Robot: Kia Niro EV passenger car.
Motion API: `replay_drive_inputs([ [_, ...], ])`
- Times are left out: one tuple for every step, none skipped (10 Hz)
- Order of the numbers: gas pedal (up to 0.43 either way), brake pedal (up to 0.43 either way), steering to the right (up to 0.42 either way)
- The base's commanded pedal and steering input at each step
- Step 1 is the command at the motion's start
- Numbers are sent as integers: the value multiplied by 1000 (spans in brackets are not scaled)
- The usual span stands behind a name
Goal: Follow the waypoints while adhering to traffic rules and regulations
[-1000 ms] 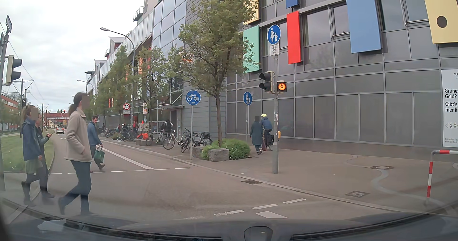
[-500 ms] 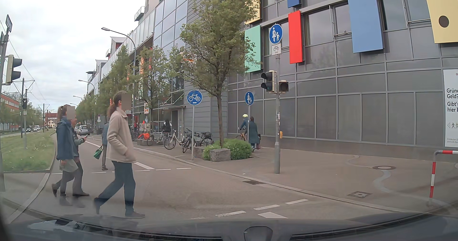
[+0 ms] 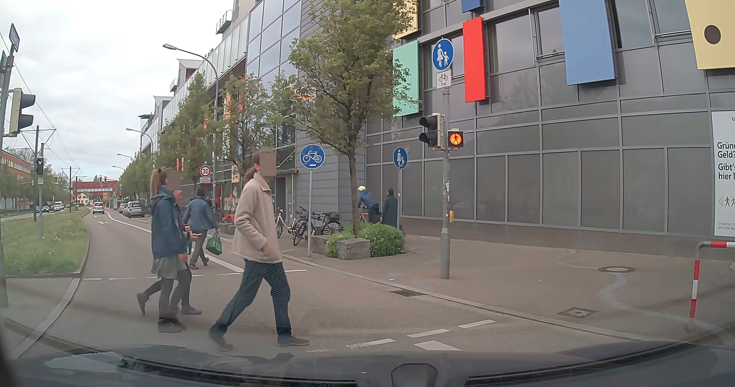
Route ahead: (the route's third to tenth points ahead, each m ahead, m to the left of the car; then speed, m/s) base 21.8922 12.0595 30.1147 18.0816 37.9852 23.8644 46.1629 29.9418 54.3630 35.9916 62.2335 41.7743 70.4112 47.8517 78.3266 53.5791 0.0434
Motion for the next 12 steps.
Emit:
replay_drive_inputs([
  [0,134,-396],
  [0,134,-396],
  [0,140,-396],
  [0,140,-396],
  [0,134,-396],
  [0,122,-396],
  [0,55,-396],
  [0,0,-396],
  [0,0,-396],
  [0,0,-396],
  [0,0,-398],
  [0,0,-400],
])
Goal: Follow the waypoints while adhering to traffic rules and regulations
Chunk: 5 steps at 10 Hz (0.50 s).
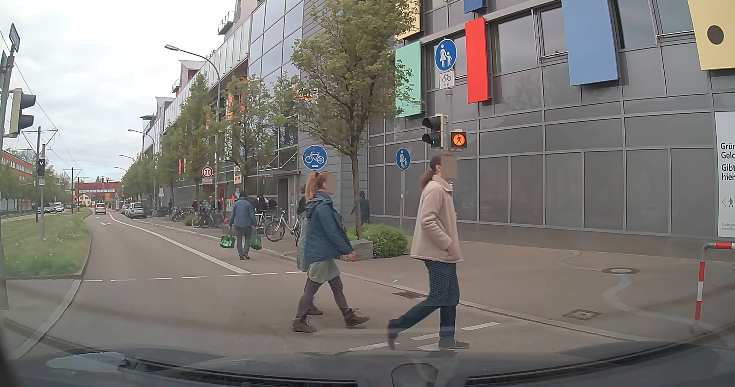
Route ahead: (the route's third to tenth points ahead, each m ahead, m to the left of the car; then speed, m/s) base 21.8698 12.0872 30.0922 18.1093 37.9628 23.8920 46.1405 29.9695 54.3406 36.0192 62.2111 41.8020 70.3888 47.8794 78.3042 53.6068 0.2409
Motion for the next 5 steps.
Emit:
replay_drive_inputs([
  [8,0,-405],
  [67,0,-409],
  [98,0,-414],
  [130,0,-417],
  [157,0,-418],
])
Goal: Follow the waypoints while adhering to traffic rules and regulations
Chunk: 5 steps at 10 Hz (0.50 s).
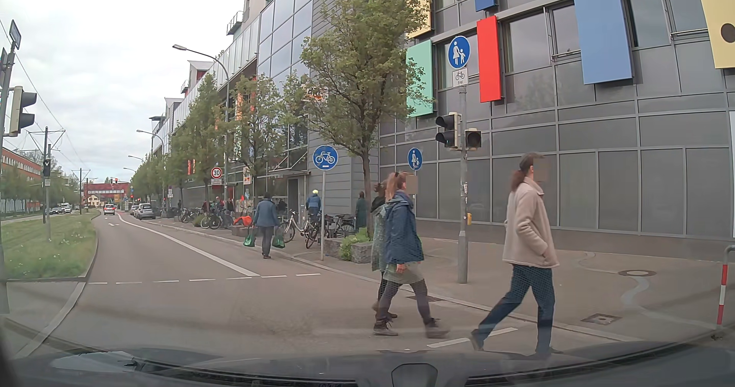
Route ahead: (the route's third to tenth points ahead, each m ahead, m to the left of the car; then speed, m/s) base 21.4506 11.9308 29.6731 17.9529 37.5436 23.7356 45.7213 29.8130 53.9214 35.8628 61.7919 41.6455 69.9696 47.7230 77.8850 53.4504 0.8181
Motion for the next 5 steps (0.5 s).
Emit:
replay_drive_inputs([
  [169,0,-418],
  [177,0,-418],
  [189,0,-418],
  [197,0,-415],
  [220,0,-411],
])
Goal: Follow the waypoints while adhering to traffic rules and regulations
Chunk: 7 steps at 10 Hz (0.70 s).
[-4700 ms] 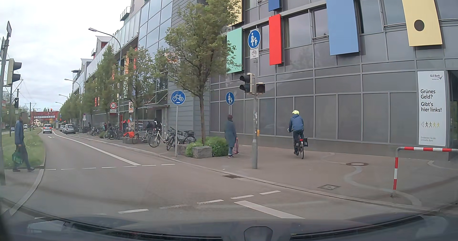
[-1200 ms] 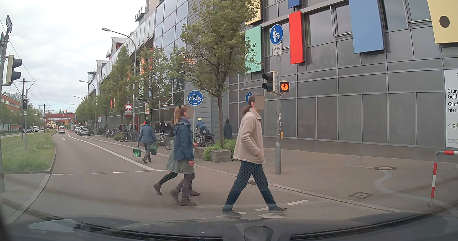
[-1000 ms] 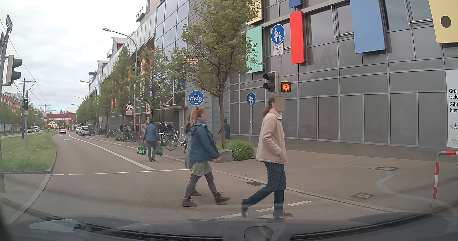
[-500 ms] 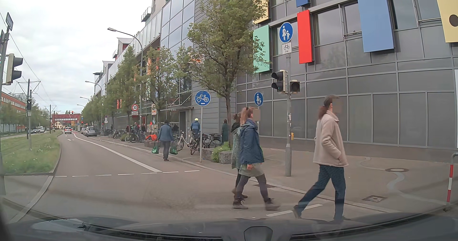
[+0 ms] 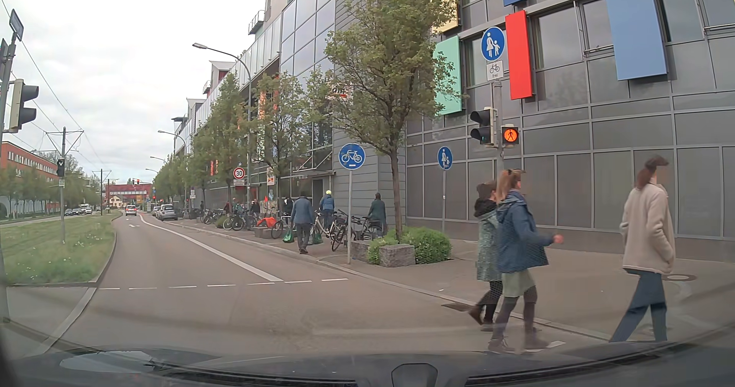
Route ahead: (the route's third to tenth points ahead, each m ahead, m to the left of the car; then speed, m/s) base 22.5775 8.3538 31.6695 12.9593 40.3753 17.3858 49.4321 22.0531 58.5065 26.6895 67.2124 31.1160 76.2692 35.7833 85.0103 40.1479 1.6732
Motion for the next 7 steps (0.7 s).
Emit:
replay_drive_inputs([
  [228,0,-405],
  [240,0,-394],
  [248,0,-379],
  [248,0,-360],
  [248,0,-346],
  [248,0,-324],
  [248,0,-305],
])
